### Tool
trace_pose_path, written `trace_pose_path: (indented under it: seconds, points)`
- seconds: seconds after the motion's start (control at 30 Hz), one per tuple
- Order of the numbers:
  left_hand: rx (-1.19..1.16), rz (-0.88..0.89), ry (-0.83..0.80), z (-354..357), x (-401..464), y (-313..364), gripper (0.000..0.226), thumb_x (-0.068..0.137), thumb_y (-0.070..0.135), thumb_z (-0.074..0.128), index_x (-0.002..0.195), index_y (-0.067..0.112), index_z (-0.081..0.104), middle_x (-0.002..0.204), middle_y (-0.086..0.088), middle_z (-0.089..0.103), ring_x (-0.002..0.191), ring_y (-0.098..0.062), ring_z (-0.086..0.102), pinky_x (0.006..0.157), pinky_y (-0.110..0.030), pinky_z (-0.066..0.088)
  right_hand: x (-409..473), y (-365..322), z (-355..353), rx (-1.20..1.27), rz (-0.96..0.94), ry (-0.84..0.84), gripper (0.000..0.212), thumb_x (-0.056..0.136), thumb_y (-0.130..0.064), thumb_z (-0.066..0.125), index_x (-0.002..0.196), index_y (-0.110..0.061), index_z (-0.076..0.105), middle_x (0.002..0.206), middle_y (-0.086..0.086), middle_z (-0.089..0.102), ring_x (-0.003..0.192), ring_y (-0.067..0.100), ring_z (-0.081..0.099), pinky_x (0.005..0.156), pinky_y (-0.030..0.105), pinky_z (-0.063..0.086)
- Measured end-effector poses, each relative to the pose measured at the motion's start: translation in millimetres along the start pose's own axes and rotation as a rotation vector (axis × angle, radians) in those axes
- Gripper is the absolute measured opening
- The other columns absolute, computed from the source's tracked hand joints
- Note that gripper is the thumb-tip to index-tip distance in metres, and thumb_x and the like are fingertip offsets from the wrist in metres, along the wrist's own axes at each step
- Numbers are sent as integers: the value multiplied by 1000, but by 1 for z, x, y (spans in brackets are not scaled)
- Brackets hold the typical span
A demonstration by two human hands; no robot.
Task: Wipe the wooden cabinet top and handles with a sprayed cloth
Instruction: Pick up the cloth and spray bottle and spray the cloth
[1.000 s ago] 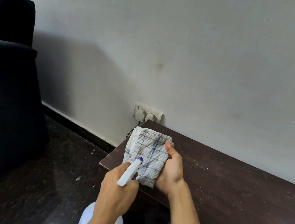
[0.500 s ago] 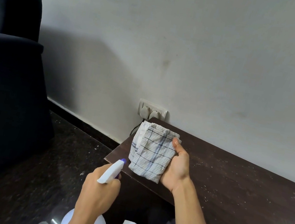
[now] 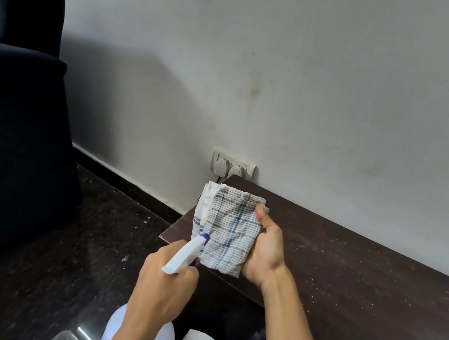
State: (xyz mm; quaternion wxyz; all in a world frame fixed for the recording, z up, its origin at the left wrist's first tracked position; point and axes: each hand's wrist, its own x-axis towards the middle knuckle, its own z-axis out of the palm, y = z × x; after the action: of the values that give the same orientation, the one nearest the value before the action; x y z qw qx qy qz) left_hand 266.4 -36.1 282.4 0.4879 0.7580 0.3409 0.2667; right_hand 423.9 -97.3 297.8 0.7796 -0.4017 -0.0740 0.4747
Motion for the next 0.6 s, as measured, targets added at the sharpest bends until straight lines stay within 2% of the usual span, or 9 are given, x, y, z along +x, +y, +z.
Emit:
trace_pose_path:
  seconds: [0.07, 0.13, 0.27, 0.37, 0.5, 0.6]
  points:
    - [8, 10, -43, 2, 0, 0, 25, 57, 14, 41, 75, 5, 56, 65, -23, 58, 54, -26, 47, 54, -36, 43, 0, 0, 1, -9, -4, 8, 48, 94, -42, 39, 110, -4, 64, 114, 21, 66, 108, 38, 59, 91, 50, 45]
    - [4, 21, -110, 4, -2, 3, 17, 56, 12, 42, 68, 8, 52, 60, -17, 54, 54, -25, 45, 54, -37, 41, 0, 0, 1, -16, -15, 14, 47, 94, -41, 39, 110, -5, 64, 113, 20, 66, 107, 37, 59, 89, 49, 46]
    - [12, 71, -165, 6, -3, 7, 17, 54, 9, 42, 68, 3, 50, 55, -3, 46, 52, -21, 40, 53, -35, 35, 0, 0, 1, -16, -26, 17, 48, 95, -40, 39, 114, -4, 62, 116, 21, 65, 111, 38, 57, 95, 50, 44]
    - [28, 62, -204, 3, -4, 10, 11, 52, 9, 42, 59, 15, 48, 48, 5, 44, 49, -17, 39, 53, -34, 35, 1, 0, 1, -3, -33, 14, 48, 94, -41, 39, 113, -3, 63, 116, 22, 65, 111, 38, 57, 96, 50, 43]
    - [115, 42, -347, -1, -8, 11, 30, 52, 12, 40, 76, 7, 58, 54, 6, 48, 54, -17, 43, 56, -34, 37, 1, -1, -2, 2, -39, 1, 48, 93, -42, 39, 111, -5, 64, 115, 20, 65, 113, 38, 56, 99, 52, 40]
    - [94, -7, -396, -4, -9, 10, 33, 54, 11, 41, 81, 1, 58, 62, -4, 52, 56, -20, 46, 55, -33, 39, 2, -2, -4, -10, -47, -3, 52, 93, -44, 38, 120, -6, 60, 120, 20, 63, 115, 38, 55, 100, 52, 39]
